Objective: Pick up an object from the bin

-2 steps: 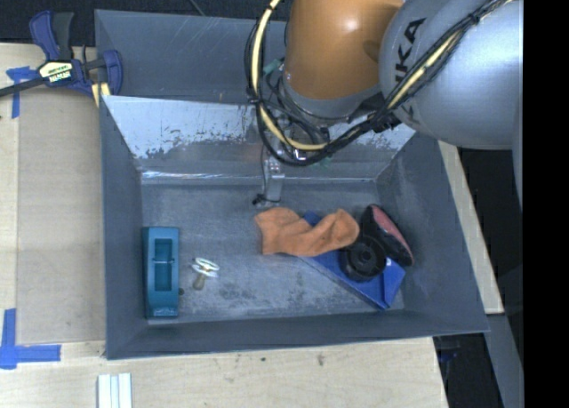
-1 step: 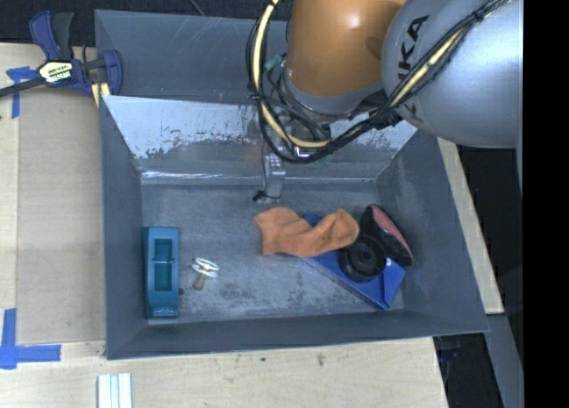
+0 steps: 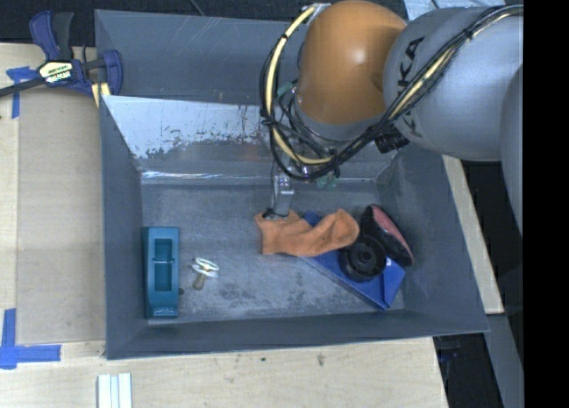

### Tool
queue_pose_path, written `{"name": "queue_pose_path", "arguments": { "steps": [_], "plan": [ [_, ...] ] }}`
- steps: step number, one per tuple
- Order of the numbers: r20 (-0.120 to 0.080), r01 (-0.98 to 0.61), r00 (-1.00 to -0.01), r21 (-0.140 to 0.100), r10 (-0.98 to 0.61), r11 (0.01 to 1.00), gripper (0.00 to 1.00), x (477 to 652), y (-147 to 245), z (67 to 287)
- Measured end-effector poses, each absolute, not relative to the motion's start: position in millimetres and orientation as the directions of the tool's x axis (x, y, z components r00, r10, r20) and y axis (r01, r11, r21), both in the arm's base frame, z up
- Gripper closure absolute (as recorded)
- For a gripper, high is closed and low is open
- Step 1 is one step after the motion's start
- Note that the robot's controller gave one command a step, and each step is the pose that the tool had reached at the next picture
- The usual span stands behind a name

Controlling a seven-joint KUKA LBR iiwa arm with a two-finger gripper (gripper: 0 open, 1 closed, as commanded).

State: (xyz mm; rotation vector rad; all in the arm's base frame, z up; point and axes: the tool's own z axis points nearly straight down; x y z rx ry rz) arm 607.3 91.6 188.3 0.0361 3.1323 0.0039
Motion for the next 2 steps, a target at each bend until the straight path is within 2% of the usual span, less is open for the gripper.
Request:
{"name": "queue_pose_path", "arguments": {
  "steps": [1,2],
  "plan": [
    [-0.001,-0.053,-0.999,0.0,-0.053,0.999,0.0,592.6,60,153],
    [-0.006,-0.077,-0.997,0.0,-0.077,0.997,0.0,579.3,47,108]
  ]
}}
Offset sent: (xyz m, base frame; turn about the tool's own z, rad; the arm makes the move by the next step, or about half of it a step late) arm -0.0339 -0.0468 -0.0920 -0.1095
